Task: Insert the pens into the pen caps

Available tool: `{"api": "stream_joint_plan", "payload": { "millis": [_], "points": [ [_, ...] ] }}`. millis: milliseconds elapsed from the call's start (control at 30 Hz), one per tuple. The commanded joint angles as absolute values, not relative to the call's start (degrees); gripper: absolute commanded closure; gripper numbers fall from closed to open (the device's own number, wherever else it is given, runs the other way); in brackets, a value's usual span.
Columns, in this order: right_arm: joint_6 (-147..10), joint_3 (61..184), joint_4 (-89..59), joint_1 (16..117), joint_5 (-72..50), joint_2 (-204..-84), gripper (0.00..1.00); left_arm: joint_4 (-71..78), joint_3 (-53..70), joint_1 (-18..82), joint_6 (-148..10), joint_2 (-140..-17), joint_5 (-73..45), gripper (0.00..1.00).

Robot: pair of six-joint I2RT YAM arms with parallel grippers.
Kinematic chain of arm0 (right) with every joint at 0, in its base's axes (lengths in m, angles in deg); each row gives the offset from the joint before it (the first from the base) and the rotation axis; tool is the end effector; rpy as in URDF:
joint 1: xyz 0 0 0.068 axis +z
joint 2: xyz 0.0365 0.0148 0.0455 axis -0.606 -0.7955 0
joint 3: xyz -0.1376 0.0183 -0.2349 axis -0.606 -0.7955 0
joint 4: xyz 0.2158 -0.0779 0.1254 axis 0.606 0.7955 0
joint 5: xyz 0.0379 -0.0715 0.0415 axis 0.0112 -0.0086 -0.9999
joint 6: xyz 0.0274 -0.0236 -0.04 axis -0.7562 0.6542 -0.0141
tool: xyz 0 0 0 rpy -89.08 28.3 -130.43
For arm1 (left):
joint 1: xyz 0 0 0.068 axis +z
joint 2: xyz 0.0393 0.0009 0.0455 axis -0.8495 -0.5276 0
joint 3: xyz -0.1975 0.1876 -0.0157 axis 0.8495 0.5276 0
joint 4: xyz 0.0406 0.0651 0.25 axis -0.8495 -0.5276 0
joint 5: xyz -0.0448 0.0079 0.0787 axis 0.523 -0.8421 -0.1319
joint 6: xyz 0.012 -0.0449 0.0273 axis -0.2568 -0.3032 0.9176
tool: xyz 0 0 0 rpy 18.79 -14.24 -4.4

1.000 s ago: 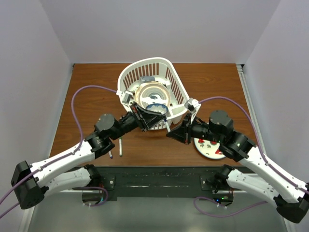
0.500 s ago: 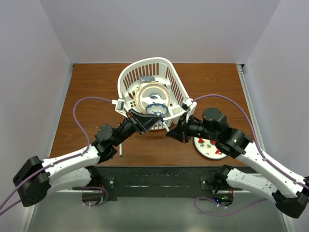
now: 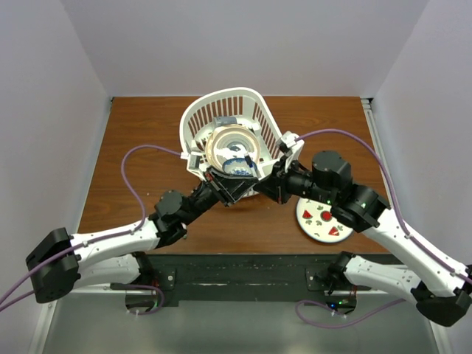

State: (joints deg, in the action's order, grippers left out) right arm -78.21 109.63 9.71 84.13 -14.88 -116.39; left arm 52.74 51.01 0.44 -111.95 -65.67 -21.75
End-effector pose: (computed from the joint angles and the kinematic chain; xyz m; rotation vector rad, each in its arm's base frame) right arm 0.1319 0.1508 0.3952 -0.6496 1.8367 0.9366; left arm 0.1277 -0.2028 0.2999 0.0508 1.4429 -1.6661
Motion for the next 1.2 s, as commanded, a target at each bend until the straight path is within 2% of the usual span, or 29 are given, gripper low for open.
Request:
{"api": "stream_joint_plan", "payload": {
  "millis": [0,233,533,633,667,767,867,933,967,1033,1133,1167],
  "points": [
    [-74.9,118.4,-14.1,81.8,-6.6,-117.6,1.0,35.7,51.3,-6.1,-108.2,-65.3,-2.1,1.0],
    [-76.8,111.8,-12.7,81.8,-13.4,-115.0,1.0,20.7,42.2,-5.7,-99.2,-58.0,-9.6,1.0],
    [-79.4,105.1,-12.1,81.9,-24.1,-112.1,1.0,20.3,39.0,-4.1,-97.9,-54.7,-15.6,1.0],
    [-80.5,102.9,-12.7,81.9,-25.5,-111.5,1.0,20.4,38.1,-3.6,-97.7,-54.9,-16.6,0.91],
    [-80.9,102.4,-13.0,81.8,-26.0,-111.3,1.0,20.5,37.8,-3.6,-97.7,-55.2,-16.8,0.85],
    [-82.0,101.0,-14.2,81.9,-26.2,-110.7,1.0,20.6,36.4,-3.5,-97.8,-56.7,-16.4,0.75],
    [-83.1,100.2,-15.0,81.8,-25.7,-110.6,1.0,21.8,36.3,-3.5,-98.2,-57.8,-15.8,0.74],
    [-84.1,99.8,-15.0,81.8,-25.6,-110.6,1.0,23.5,37.1,-3.5,-98.7,-58.1,-15.2,0.76],
    [-84.5,99.7,-15.0,81.8,-25.4,-110.6,1.0,24.6,38.2,-3.5,-98.9,-58.0,-14.8,0.89],
    [-85.6,98.7,-16.9,81.8,-25.0,-110.4,1.0,25.7,38.5,-3.5,-99.7,-58.0,-14.8,1.0],
    [-86.7,97.2,-18.0,81.8,-25.4,-109.9,1.0,22.8,38.6,-3.4,-99.9,-56.8,-17.4,1.0],
    [-86.8,96.8,-18.0,81.8,-25.6,-109.9,0.93,20.5,38.7,-3.4,-99.9,-56.2,-18.5,1.0]
  ]
}}
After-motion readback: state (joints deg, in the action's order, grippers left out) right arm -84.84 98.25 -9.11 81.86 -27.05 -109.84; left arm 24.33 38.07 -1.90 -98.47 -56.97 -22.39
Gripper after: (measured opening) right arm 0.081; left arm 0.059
